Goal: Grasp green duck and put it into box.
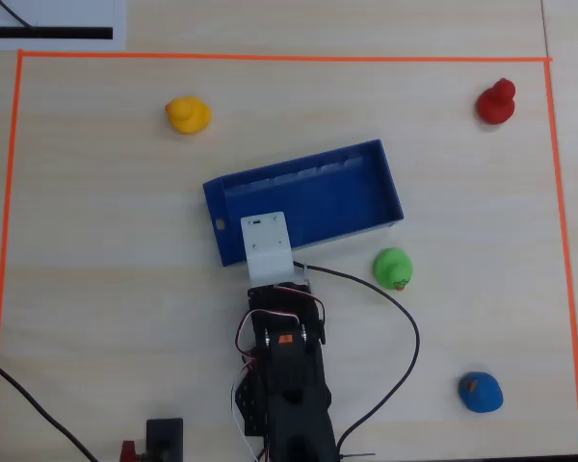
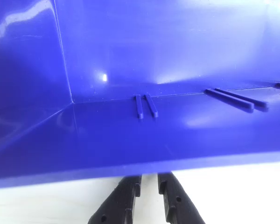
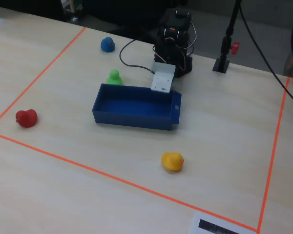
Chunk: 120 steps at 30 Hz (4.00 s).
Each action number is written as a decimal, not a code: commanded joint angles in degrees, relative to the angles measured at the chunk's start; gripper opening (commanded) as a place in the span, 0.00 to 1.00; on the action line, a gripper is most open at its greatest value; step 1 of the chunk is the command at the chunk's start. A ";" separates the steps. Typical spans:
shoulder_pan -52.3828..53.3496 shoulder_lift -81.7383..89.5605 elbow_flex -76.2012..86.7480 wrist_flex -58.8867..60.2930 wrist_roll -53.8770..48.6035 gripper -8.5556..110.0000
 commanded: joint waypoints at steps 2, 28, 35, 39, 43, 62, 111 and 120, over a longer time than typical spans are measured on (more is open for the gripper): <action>0.97 -0.44 -0.18 1.41 0.26 0.07; 0.88 -2.55 -3.69 2.46 -0.88 0.07; 1.85 -23.29 -38.85 13.45 -0.09 0.07; 7.29 -40.08 -67.85 17.49 0.26 0.07; 16.08 -56.95 -94.57 15.03 2.46 0.08; 72.95 -77.96 -84.46 -13.01 -10.99 0.29; 57.57 -93.34 -67.68 -7.91 -11.43 0.40; 59.94 -96.24 -68.73 -9.76 -15.21 0.38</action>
